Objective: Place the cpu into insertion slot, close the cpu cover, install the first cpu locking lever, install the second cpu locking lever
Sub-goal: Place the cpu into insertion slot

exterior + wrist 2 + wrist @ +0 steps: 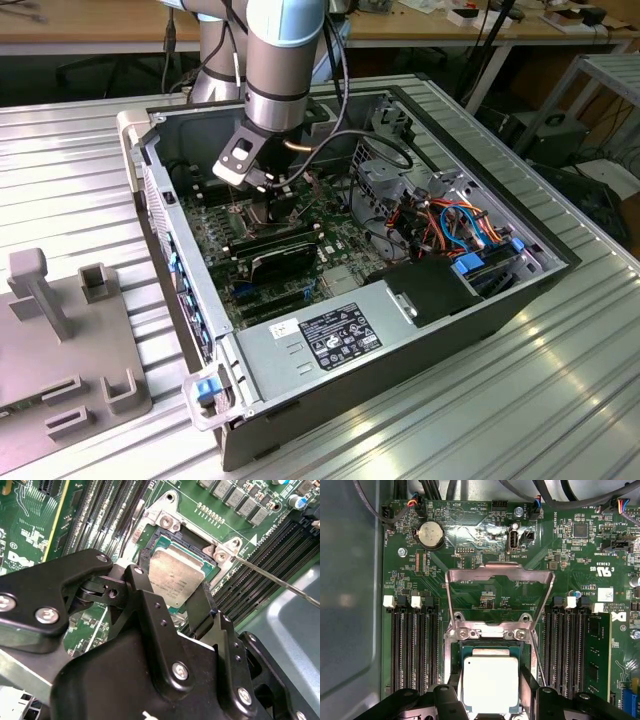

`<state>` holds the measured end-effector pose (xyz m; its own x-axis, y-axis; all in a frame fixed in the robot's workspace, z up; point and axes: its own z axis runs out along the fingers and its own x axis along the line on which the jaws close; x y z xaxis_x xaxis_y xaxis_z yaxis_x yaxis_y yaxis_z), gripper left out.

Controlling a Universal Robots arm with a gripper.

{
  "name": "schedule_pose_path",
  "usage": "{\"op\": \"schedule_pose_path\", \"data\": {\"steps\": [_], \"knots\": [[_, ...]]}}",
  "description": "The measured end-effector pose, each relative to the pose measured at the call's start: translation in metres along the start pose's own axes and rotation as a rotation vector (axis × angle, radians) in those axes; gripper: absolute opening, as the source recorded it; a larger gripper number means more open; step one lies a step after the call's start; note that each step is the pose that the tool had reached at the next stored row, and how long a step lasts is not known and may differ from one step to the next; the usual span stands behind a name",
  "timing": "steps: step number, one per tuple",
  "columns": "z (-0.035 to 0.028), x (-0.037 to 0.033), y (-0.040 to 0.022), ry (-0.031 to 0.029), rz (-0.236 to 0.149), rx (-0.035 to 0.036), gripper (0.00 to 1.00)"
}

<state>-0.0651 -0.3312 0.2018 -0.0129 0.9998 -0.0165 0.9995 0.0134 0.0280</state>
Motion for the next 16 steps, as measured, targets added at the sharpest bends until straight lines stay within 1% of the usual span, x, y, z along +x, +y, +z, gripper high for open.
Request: {"op": "schedule_pose_path", "data": {"steps": [3, 7, 16], "knots": [[0.0004, -0.0001, -0.0001, -0.0001, 0.000, 0.0002, 0.54], [0.0025, 0.0000, -0.0001, -0.0001, 0.000, 0.0006, 0.54], [0.0034, 0.0000, 0.0008, -0.0002, 0.000, 0.0008, 0.54]]}}
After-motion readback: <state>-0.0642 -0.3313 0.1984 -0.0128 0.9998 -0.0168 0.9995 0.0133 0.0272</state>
